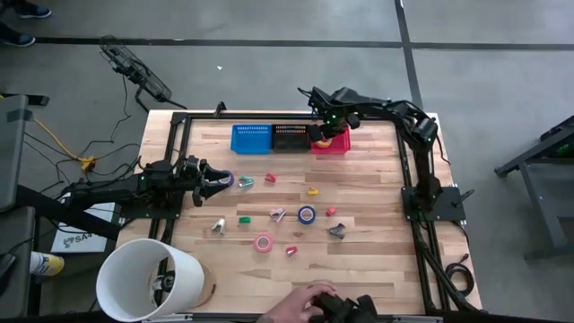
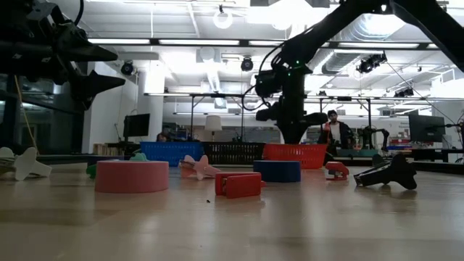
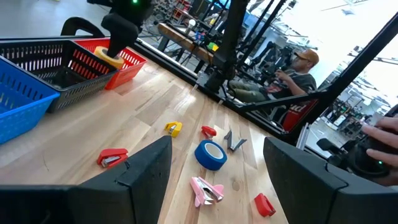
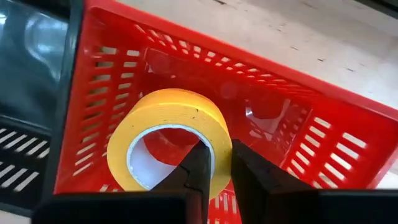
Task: Pick and place Stapler, Stapler remover, tape
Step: Put the yellow tape into the red bin, then put the bottom blue tape into the red bin
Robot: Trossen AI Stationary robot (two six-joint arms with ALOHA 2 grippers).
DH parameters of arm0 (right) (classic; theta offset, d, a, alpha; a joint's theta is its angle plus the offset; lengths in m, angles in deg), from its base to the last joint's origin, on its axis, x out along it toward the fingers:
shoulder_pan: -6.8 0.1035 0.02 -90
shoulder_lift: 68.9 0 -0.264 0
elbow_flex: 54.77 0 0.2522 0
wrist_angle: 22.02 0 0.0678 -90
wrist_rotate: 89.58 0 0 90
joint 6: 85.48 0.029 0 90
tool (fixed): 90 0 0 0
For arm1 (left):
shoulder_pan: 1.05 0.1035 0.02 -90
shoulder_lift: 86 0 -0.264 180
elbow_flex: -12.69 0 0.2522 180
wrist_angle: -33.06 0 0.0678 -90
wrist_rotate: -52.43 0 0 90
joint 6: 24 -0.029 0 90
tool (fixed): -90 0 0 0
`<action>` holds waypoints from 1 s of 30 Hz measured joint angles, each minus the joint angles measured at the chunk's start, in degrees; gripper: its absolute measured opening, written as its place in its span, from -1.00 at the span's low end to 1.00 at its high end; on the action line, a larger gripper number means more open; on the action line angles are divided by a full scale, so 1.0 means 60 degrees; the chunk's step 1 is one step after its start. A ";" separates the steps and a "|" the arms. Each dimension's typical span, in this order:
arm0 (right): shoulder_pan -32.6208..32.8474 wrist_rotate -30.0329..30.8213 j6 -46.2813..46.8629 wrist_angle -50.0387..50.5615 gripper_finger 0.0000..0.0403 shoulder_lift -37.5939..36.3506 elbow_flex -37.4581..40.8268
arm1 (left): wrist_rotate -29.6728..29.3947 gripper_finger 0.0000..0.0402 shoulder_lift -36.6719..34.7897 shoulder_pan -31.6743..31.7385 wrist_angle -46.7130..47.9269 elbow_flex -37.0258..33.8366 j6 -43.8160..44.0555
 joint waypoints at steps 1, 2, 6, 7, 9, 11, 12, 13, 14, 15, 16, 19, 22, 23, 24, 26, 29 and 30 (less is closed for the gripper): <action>0.0000 0.0021 0.0010 -0.0057 -0.75 0.0000 0.0000 | 0.0000 0.24 0.0002 -0.0002 0.0000 0.0000 0.0000; 0.0000 0.0052 0.0016 -0.0116 -0.74 0.0000 -0.0004 | 0.0000 0.24 0.0003 -0.0002 0.0000 -0.0002 -0.0002; 0.0000 0.0113 0.0086 -0.0182 -0.72 0.0000 -0.0007 | 0.0000 0.24 0.0003 0.0000 0.0000 -0.0001 0.0000; 0.0002 0.0113 0.0085 -0.0224 -0.73 0.0023 -0.0007 | 0.0000 0.24 0.0004 -0.0002 0.0000 -0.0001 -0.0002; 0.0004 0.0029 0.0033 -0.0259 -0.74 0.0058 -0.0011 | 0.0000 0.24 0.0003 0.0000 0.0000 0.0000 -0.0001; 0.0026 -0.0039 0.0010 -0.0285 -0.73 0.0156 -0.0011 | 0.0000 0.24 0.0001 -0.0002 0.0000 -0.0001 0.0002; 0.0026 -0.0101 0.0006 -0.0317 -0.72 0.0181 -0.0008 | 0.0000 0.24 0.0004 -0.0002 0.0000 -0.0002 -0.0002; 0.0026 -0.0178 0.0002 -0.0348 -0.71 0.0200 -0.0007 | 0.0000 0.24 0.0004 0.0002 0.0000 0.0002 -0.0002; 0.0026 -0.0241 -0.0004 -0.0392 -0.70 0.0240 -0.0007 | -0.0003 0.24 0.0002 -0.0002 0.0000 0.0000 -0.0002; 0.0026 -0.0315 -0.0010 -0.0418 -0.68 0.0260 -0.0007 | 0.0000 0.24 0.0000 0.0000 0.0000 0.0001 -0.0001; 0.0029 -0.0343 -0.0014 -0.0429 -0.67 0.0278 -0.0007 | 0.0000 0.24 0.0004 0.0001 0.0000 -0.0002 -0.0002; 0.0044 -0.0348 -0.0016 -0.0468 -0.63 0.0290 -0.0004 | 0.0000 0.24 0.0000 -0.0002 0.0000 -0.0001 -0.0002; 0.0044 -0.0368 -0.0017 -0.0548 -0.57 0.0286 -0.0004 | 0.0000 0.24 0.0004 0.0002 0.0000 -0.0002 -0.0002; 0.0044 -0.0383 -0.0019 -0.0559 -0.54 0.0288 -0.0004 | 0.0000 0.24 0.0004 -0.0002 0.0000 0.0002 0.0002; 0.0044 -0.0394 -0.0020 -0.0563 -0.52 0.0288 -0.0004 | 0.0000 0.24 0.0002 -0.0001 0.0000 0.0000 0.0002; 0.0044 -0.0436 -0.0110 -0.0595 -0.46 0.0284 -0.0004 | 0.0000 0.24 0.0003 -0.0002 0.0000 0.0000 0.0001; 0.0044 -0.0549 -0.0155 -0.0588 -0.38 0.0284 -0.0004 | 0.0000 0.24 0.0004 -0.0002 0.0000 -0.0001 0.0000; 0.0044 -0.0550 -0.0161 -0.0594 -0.35 0.0284 -0.0004 | 0.0000 0.24 0.0001 -0.0002 0.0000 0.0000 0.0000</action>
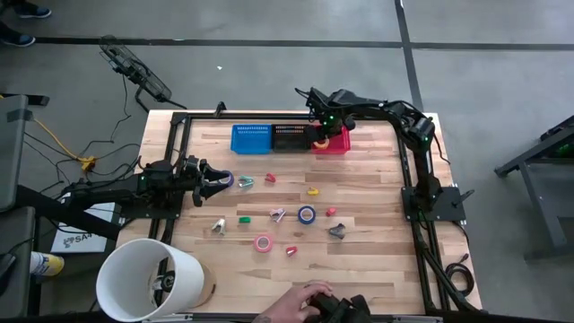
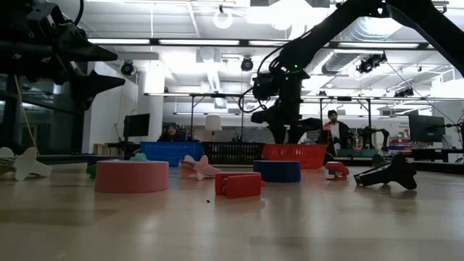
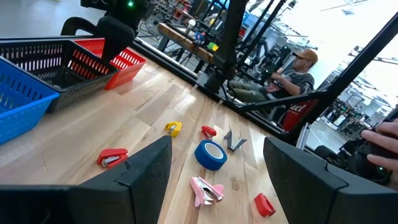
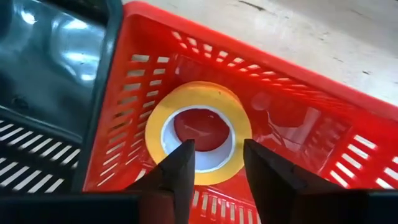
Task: Pick and place Stapler, Stapler remover, tape
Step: Put the bottom blue tape into the red bin
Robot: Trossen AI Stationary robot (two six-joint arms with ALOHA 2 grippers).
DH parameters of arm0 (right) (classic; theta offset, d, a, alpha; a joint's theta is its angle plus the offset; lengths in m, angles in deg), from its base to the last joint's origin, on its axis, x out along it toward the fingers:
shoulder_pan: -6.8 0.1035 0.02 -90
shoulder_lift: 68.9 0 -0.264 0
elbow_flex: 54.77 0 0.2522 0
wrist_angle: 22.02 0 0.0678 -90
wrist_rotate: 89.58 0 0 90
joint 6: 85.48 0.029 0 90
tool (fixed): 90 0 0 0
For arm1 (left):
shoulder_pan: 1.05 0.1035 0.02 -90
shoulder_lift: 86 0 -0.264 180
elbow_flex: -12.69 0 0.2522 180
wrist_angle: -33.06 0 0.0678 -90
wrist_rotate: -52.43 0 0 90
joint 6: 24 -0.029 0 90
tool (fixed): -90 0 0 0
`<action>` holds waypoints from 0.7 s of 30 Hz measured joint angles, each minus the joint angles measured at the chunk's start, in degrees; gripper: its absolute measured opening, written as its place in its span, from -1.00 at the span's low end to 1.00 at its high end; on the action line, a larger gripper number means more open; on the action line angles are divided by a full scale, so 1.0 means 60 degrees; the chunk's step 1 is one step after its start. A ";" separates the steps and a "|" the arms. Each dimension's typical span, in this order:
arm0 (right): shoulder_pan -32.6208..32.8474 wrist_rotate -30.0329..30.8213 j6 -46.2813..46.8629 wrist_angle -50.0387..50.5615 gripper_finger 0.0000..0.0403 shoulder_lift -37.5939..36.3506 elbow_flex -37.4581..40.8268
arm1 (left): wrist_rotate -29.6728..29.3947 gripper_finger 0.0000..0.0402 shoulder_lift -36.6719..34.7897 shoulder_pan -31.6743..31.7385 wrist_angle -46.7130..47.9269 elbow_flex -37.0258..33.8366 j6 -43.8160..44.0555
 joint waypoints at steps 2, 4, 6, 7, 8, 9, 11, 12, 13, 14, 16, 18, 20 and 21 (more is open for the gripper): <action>0.0002 -0.0030 -0.0005 -0.0012 -0.29 0.0000 0.0000 | 0.0000 0.24 0.0002 0.0000 0.0000 -0.0002 0.0002; 0.0000 -0.0123 -0.0005 -0.0078 -0.23 0.0000 0.0000 | 0.0000 0.24 0.0001 0.0000 0.0000 -0.0001 -0.0001; 0.0000 -0.0234 -0.0005 -0.0126 -0.16 0.0000 0.0000 | 0.0000 0.24 0.0002 0.0002 0.0000 -0.0002 -0.0001; 0.0000 -0.0240 -0.0005 -0.0136 -0.13 0.0000 0.0000 | 0.0000 0.24 -0.0001 0.0000 0.0000 -0.0001 -0.0001; 0.0000 -0.0240 -0.0005 -0.0136 -0.09 0.0000 0.0000 | 0.0000 0.24 0.0002 0.0000 0.0000 0.0000 0.0001; 0.0000 -0.0238 -0.0005 -0.0132 -0.05 0.0000 0.0000 | 0.0000 0.24 0.0002 0.0000 0.0000 0.0001 0.0001; 0.0000 -0.0234 -0.0005 -0.0132 0.02 0.0000 0.0000 | 0.0000 0.24 0.0002 0.0000 0.0000 0.0001 -0.0001; 0.0000 -0.0233 -0.0005 -0.0132 0.05 0.0000 0.0000 | 0.0000 0.24 0.0002 0.0000 0.0000 0.0001 -0.0001; 0.0000 -0.0233 -0.0005 -0.0134 0.09 0.0000 0.0000 | 0.0000 0.24 0.0000 0.0000 0.0000 0.0001 -0.0001; 0.0000 -0.0233 -0.0005 -0.0132 0.12 0.0000 0.0000 | 0.0000 0.24 0.0002 0.0000 0.0000 -0.0002 -0.0001; -0.0003 -0.0233 -0.0005 -0.0132 0.17 -0.0003 0.0000 | 0.0000 0.24 0.0002 0.0004 0.0000 0.0000 -0.0001; -0.0018 -0.0257 -0.0008 -0.0128 0.20 -0.0055 0.0000 | 0.0000 0.24 0.0002 0.0000 0.0000 -0.0002 -0.0001; -0.0024 -0.0277 -0.0038 -0.0112 0.21 -0.0136 0.0000 | 0.0000 0.24 0.0002 0.0000 0.0000 -0.0002 0.0001; -0.0026 -0.0284 -0.0067 -0.0085 0.22 -0.0198 0.0000 | 0.0000 0.24 -0.0001 0.0000 0.0000 -0.0002 0.0002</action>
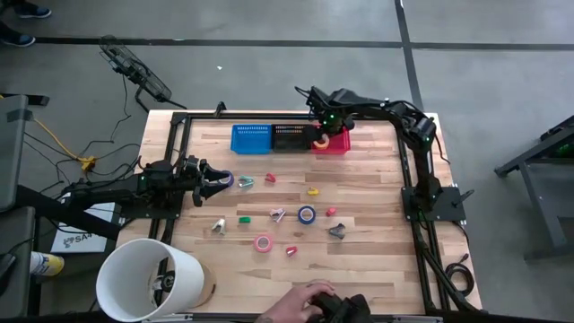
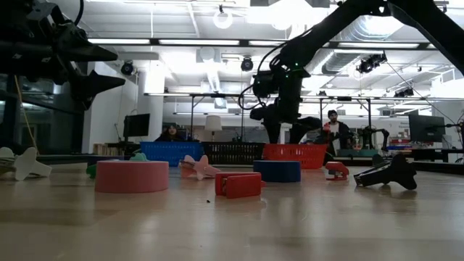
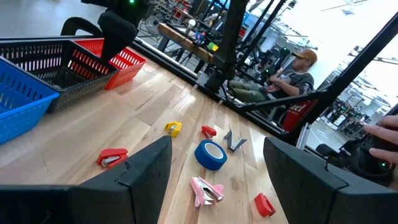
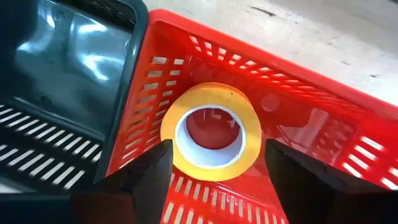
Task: Pick and place Stapler, Stapler remover, tape
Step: Put the bottom blue tape into the red bin
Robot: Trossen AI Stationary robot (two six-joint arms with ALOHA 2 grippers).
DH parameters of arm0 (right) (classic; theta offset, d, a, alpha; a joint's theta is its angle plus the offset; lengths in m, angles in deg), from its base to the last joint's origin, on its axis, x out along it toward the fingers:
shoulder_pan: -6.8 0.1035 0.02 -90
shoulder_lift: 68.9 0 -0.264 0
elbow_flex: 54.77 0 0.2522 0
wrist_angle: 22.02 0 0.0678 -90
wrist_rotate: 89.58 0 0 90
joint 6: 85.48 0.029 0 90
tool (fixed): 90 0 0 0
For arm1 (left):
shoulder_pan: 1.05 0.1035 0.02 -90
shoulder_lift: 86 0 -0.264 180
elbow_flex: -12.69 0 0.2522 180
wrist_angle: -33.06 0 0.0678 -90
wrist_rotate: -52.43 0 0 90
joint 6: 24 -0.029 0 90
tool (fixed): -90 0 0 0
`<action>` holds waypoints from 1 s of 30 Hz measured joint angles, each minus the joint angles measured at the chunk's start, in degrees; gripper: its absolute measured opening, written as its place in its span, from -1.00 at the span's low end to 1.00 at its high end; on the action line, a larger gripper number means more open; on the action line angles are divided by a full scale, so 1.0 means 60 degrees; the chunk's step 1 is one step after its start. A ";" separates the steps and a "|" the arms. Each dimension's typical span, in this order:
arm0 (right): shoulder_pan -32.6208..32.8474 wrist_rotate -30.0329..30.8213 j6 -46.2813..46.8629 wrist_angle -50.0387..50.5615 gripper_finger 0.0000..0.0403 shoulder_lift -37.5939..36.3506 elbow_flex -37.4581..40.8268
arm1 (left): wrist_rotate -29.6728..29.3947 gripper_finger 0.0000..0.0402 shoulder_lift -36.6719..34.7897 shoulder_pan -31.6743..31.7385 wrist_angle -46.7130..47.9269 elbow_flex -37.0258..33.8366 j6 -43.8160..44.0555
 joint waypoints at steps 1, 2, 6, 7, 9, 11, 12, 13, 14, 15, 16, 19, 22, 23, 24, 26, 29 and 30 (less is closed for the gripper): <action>0.0001 -0.0001 -0.0026 0.0028 0.22 -0.0061 0.0000 | 0.0000 0.24 0.0002 0.0000 0.0000 0.0004 -0.0004; 0.0001 -0.0010 -0.0036 0.0045 0.22 -0.0120 0.0000 | 0.0000 0.24 0.0003 0.0000 -0.0001 0.0002 -0.0001; 0.0001 -0.0053 -0.0164 0.0275 0.22 -0.0321 0.0000 | 0.0000 0.24 0.0000 0.0000 0.0000 0.0000 -0.0004; 0.0001 -0.0081 -0.0185 0.0316 0.22 -0.0369 0.0000 | 0.0000 0.24 0.0003 0.0000 0.0000 0.0003 -0.0004; 0.0012 -0.0204 -0.0251 0.0425 0.22 -0.0482 0.0000 | 0.0000 0.24 0.0002 0.0002 0.0000 0.0002 -0.0002; 0.0053 -0.0387 -0.0407 0.0463 0.22 -0.0571 0.0000 | 0.0000 0.24 0.0002 0.0000 0.0000 0.0002 -0.0004; 0.0075 -0.0472 -0.0466 0.0473 0.22 -0.0625 0.0000 | 0.0001 0.24 0.0004 0.0001 0.0000 0.0003 -0.0004; 0.0114 -0.0518 -0.0555 0.0522 0.22 -0.0684 0.0000 | 0.0000 0.24 0.0004 0.0000 0.0000 0.0001 0.0000; 0.0156 -0.0578 -0.0652 0.0574 0.22 -0.0757 0.0000 | 0.0000 0.24 0.0003 0.0000 0.0000 0.0003 -0.0003; 0.0196 -0.0674 -0.0735 0.0611 0.22 -0.0829 0.0000 | 0.0000 0.24 0.0000 0.0000 0.0000 0.0004 0.0000; 0.0236 -0.0737 -0.0847 0.0636 0.22 -0.0889 0.0000 | 0.0001 0.24 0.0003 0.0001 0.0000 0.0004 -0.0001; 0.0382 -0.0847 -0.1128 0.0813 0.22 -0.1041 0.0000 | 0.0002 0.24 0.0003 0.0000 0.0000 0.0001 -0.0004; 0.0579 -0.0824 -0.1333 0.1005 0.22 -0.1222 0.0000 | 0.0000 0.24 0.0003 0.0000 0.0000 0.0000 -0.0003; 0.0645 -0.0818 -0.1413 0.1055 0.22 -0.1311 0.0000 | 0.0000 0.24 0.0000 0.0000 0.0000 0.0000 -0.0004; 0.0725 -0.0809 -0.1492 0.1110 0.22 -0.1391 0.0000 | 0.0000 0.24 0.0003 0.0000 -0.0003 0.0004 -0.0004; 0.0910 -0.0758 -0.1706 0.1257 0.22 -0.1579 0.0000 | 0.0000 0.24 0.0001 0.0003 0.0000 0.0004 -0.0001; 0.1202 -0.0696 -0.2023 0.1554 0.22 -0.1835 0.0000 | 0.0004 0.24 0.0003 0.0000 0.0000 0.0001 -0.0003; 0.1308 -0.0668 -0.2161 0.1684 0.22 -0.1921 0.0000 | 0.0003 0.24 0.0004 0.0000 0.0000 0.0000 -0.0003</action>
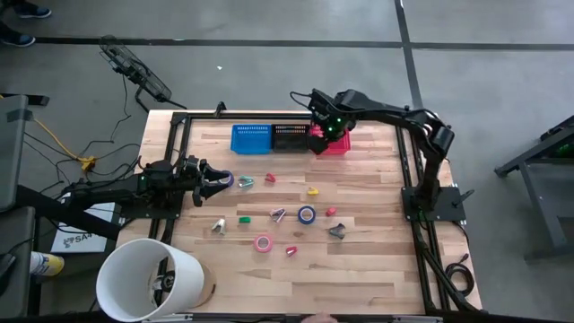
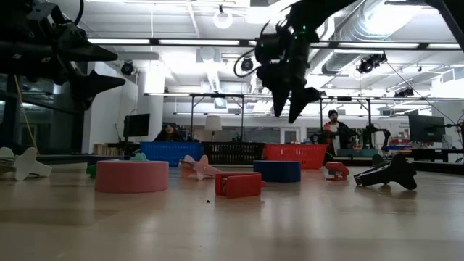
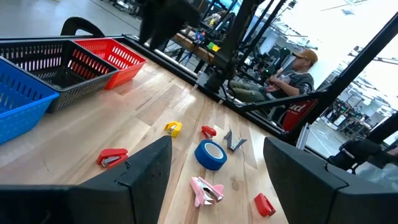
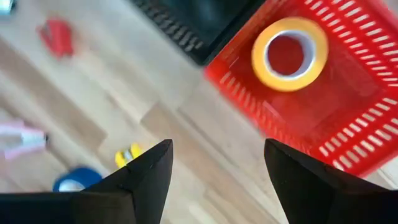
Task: Pick and place Stapler, Stapler remover, tape
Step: Put the bottom blue tape into the red bin
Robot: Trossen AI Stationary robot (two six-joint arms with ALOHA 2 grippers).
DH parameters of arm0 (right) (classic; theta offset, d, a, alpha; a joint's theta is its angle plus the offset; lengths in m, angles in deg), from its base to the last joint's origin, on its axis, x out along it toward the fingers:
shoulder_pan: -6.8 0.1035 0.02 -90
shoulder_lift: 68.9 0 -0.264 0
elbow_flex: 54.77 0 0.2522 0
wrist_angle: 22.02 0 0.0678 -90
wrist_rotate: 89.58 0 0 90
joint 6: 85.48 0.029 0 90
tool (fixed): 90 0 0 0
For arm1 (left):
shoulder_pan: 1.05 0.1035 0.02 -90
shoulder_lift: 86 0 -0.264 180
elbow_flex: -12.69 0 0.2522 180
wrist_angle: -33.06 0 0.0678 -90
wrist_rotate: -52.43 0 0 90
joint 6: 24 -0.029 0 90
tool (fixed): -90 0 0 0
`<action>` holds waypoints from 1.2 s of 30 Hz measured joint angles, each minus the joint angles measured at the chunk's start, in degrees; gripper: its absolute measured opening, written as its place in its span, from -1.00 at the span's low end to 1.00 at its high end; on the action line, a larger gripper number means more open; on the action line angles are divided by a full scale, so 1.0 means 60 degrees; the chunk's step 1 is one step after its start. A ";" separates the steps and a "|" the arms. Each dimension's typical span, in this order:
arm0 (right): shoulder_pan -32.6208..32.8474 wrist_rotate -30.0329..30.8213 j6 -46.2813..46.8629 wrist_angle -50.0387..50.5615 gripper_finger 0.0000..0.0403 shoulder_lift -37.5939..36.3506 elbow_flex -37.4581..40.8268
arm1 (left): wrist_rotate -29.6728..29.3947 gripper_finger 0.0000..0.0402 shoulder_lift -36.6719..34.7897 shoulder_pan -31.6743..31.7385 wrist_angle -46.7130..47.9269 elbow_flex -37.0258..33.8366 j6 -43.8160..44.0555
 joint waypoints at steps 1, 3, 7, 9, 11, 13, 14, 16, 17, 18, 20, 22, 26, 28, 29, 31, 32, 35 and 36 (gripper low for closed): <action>0.0108 0.0034 -0.0159 0.0123 0.22 -0.0069 0.0000 | 0.0000 0.24 0.0000 0.0000 0.0000 0.0004 0.0000; 0.0355 0.0200 -0.0497 0.0361 0.22 -0.0185 0.0000 | -0.0002 0.24 0.0000 0.0000 0.0000 0.0002 0.0000; 0.0932 0.0803 -0.1022 0.0681 0.22 -0.0334 0.0000 | -0.0002 0.24 -0.0001 0.0000 0.0000 0.0000 0.0000; 0.1211 0.0905 -0.1220 0.0801 0.22 -0.0373 0.0000 | -0.0001 0.24 -0.0002 0.0000 0.0000 0.0002 0.0003; 0.1495 0.0930 -0.1377 0.0925 0.22 -0.0380 0.0000 | -0.0003 0.24 0.0000 0.0003 0.0000 0.0000 0.0000; 0.1784 0.0936 -0.1514 0.1043 0.22 -0.0384 0.0000 | -0.0003 0.24 -0.0001 0.0001 0.0000 0.0002 0.0001; 0.1925 0.0934 -0.1556 0.1086 0.22 -0.0384 0.0000 | -0.0002 0.24 -0.0001 0.0000 0.0000 0.0004 0.0000; 0.2200 0.0934 -0.1714 0.1107 0.22 -0.0384 0.0000 | -0.0003 0.24 -0.0002 0.0000 0.0000 0.0000 0.0002; 0.2326 0.0946 -0.1774 0.1103 0.22 -0.0384 0.0000 | -0.0001 0.24 -0.0001 0.0002 0.0000 0.0004 0.0000; 0.2457 0.0979 -0.1815 0.1103 0.22 -0.0384 0.0000 | -0.0002 0.24 0.0000 0.0000 0.0000 0.0003 0.0001; 0.2680 0.1129 -0.1853 0.1110 0.22 -0.0384 0.0000 | -0.0003 0.24 -0.0003 0.0003 0.0000 0.0004 0.0003; 0.2845 0.1230 -0.1757 0.1120 0.22 -0.0384 0.0000 | -0.0003 0.24 -0.0004 0.0000 0.0000 0.0004 0.0000; 0.3119 0.1292 -0.1364 0.1206 0.22 -0.0384 0.0000 | -0.0003 0.24 -0.0001 0.0000 0.0000 0.0003 0.0001; 0.3293 0.1295 -0.1024 0.1170 0.22 -0.0387 0.0057 | -0.0003 0.24 -0.0002 0.0000 0.0000 0.0002 0.0000; 0.3388 0.1274 -0.0822 0.1070 0.22 -0.0390 0.0166 | -0.0003 0.24 -0.0003 0.0000 0.0000 0.0000 0.0000; 0.3576 0.1229 -0.0407 0.0960 0.22 -0.0393 0.0466 | -0.0002 0.24 -0.0001 0.0001 0.0000 0.0003 0.0002; 0.3678 0.1225 -0.0211 0.0842 0.22 -0.0391 0.0655 | -0.0002 0.24 -0.0002 0.0000 0.0000 0.0003 0.0000; 0.3937 0.1176 0.0566 0.0205 0.22 -0.0391 0.1292 | -0.0002 0.24 0.0000 0.0000 0.0000 0.0000 0.0000; 0.4011 0.1114 0.0883 -0.0031 0.22 -0.0387 0.1474 | -0.0003 0.24 -0.0002 0.0001 0.0000 0.0001 0.0000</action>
